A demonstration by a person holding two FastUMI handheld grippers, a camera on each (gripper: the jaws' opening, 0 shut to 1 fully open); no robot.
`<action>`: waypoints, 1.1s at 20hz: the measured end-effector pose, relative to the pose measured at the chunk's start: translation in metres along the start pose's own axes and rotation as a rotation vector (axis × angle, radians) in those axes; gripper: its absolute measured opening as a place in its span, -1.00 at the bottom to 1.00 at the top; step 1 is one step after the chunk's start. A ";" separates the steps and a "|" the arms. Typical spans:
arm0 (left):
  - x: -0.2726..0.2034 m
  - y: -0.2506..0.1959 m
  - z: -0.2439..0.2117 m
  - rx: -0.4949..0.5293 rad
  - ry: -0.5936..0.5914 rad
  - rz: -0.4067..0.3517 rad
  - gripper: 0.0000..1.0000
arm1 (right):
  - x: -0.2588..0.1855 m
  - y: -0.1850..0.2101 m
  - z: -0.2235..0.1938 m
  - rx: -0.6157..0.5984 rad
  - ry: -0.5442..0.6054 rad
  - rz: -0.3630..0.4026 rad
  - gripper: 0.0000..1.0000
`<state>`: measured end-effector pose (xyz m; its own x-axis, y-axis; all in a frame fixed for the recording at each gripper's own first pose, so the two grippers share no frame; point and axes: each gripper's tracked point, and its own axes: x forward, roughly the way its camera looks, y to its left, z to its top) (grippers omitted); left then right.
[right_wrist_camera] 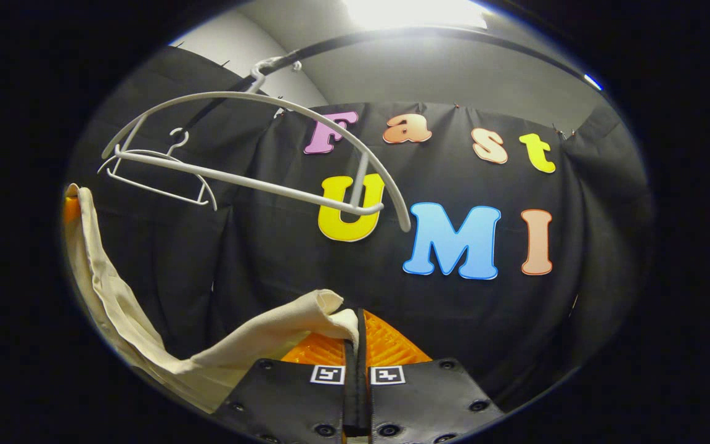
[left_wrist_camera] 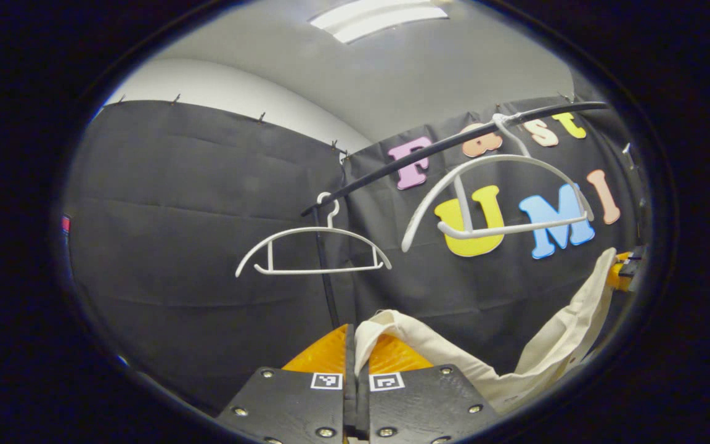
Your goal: Grasp the clothes on the hanger with both hands and then place them into the laundry hamper below.
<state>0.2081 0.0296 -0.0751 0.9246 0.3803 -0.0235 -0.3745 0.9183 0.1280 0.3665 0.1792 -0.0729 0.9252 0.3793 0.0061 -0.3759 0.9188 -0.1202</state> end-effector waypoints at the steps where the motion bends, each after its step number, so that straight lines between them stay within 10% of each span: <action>1: -0.008 -0.003 0.001 -0.013 0.002 -0.025 -0.99 | -0.012 0.007 0.004 0.004 -0.004 0.011 -0.99; 14: -0.100 -0.041 -0.038 -0.114 0.081 -0.299 -0.98 | -0.151 0.125 -0.014 0.103 0.108 0.188 -0.97; 22: -0.130 -0.053 -0.160 -0.070 0.260 -0.343 -0.96 | -0.191 0.172 -0.127 0.091 0.305 0.224 -0.98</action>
<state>0.0967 -0.0507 -0.2377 0.9513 0.0590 -0.3027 -0.0613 0.9981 0.0021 0.1311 0.2510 -0.2206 0.7873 0.5345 -0.3075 -0.5608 0.8279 0.0032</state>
